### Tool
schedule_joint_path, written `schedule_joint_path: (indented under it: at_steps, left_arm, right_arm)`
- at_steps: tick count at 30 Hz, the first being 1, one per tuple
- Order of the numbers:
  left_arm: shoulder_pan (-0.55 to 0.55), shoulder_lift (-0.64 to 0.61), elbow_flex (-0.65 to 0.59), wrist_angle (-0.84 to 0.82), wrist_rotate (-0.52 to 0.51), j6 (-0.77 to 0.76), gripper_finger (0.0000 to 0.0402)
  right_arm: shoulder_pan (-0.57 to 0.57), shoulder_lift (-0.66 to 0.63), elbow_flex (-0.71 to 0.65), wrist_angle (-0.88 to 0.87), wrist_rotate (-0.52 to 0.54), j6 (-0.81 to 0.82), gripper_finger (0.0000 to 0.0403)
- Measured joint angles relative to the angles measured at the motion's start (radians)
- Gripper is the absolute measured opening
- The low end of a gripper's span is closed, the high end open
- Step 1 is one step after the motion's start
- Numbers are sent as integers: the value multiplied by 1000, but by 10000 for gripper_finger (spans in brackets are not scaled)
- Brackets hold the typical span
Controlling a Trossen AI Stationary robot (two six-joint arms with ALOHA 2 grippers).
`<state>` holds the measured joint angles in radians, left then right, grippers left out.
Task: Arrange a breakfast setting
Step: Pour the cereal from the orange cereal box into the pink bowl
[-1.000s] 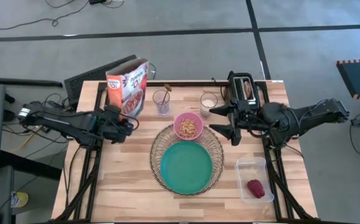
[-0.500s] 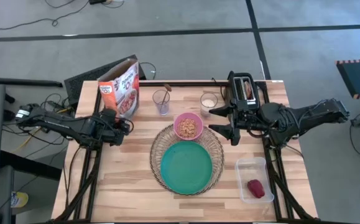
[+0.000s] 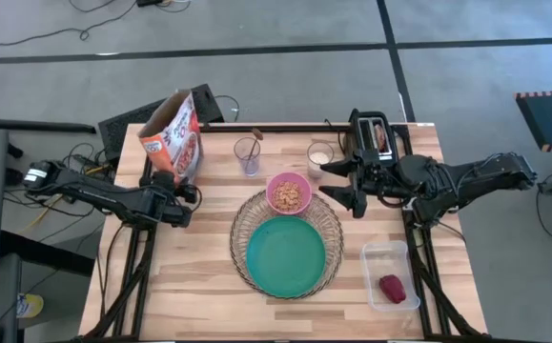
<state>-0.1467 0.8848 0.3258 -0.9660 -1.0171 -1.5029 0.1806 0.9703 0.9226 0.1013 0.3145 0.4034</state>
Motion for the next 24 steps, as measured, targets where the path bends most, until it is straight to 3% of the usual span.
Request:
schedule_joint_path:
  at_steps: [10, 24]
  left_arm:
    - [0, 0, -4, 38, -3, 79, 232]
    - [0, 0, -4, 40, 28, 70, 234]
  right_arm:
    - [0, 0, 0, 0, 2, 0, 372]
    - [0, 0, 0, -10, 2, 0, 372]
